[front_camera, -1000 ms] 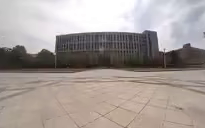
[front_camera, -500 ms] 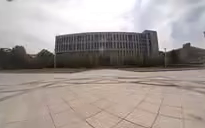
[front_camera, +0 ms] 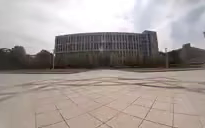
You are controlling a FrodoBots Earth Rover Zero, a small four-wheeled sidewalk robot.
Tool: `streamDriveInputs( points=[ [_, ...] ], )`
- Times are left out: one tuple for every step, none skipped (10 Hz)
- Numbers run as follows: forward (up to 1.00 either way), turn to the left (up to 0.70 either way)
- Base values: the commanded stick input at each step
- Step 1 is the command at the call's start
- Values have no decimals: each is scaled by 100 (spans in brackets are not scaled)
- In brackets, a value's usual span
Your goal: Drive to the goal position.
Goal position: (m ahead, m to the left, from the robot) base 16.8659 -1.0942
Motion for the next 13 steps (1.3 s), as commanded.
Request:
streamDriveInputs(
  points=[
    [70,0],
    [70,0],
    [70,0],
    [70,0],
    [70,0],
    [70,0],
    [70,0],
    [70,0],
    [70,0],
    [70,0],
    [70,0],
    [70,0],
    [70,0]
  ],
)
